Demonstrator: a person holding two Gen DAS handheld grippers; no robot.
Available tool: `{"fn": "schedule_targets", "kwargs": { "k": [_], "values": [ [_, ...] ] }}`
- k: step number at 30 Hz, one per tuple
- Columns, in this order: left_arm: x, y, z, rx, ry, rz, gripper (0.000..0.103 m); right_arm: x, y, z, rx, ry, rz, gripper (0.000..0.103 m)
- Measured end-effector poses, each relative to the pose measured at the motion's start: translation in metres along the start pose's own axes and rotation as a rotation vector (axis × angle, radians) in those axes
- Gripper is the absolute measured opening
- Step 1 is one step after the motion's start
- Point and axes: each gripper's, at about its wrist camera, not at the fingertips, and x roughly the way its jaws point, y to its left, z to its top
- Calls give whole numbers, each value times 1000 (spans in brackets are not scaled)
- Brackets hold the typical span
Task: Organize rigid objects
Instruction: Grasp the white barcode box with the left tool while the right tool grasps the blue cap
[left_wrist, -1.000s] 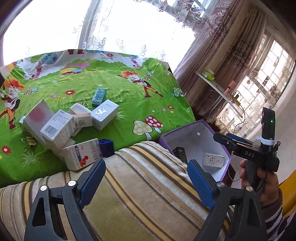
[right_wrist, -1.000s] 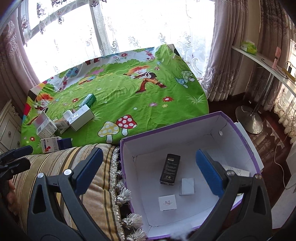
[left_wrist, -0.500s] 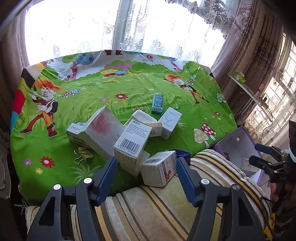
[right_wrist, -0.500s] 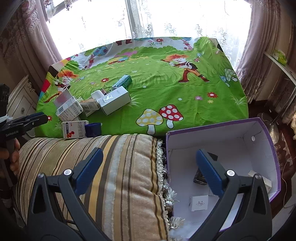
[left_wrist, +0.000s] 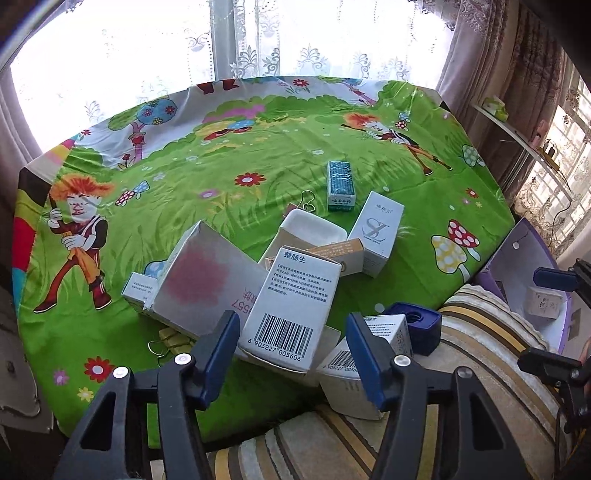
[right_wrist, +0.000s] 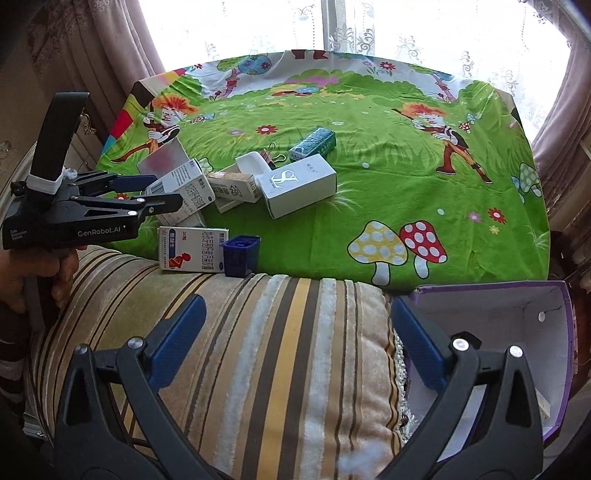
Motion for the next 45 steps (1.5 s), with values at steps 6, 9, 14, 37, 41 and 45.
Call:
{"fn": "schedule_targets", "kwargs": {
  "k": [6,9,14,37,41,45],
  "values": [
    [6,2,1,1,15,0,47,20,17,11,-53,41,35,101],
    [2,3,-1,-9,-2,-10,47,27,22,16,-65,48,37,101],
    [-18,9,-7,-64,-60,-25,47,46,26,23,-65,91,52,90],
    [-70,29,-62,-317,-206,-87,47,93,32,41,-52,193,74,40],
    [-71,27,-65,-321,-203,-85,47,90,30,39,-47,178,96,32],
    [-73,23,-67,-316,-204,-84,47,80,25,35,-31,151,103,32]
  ]
}}
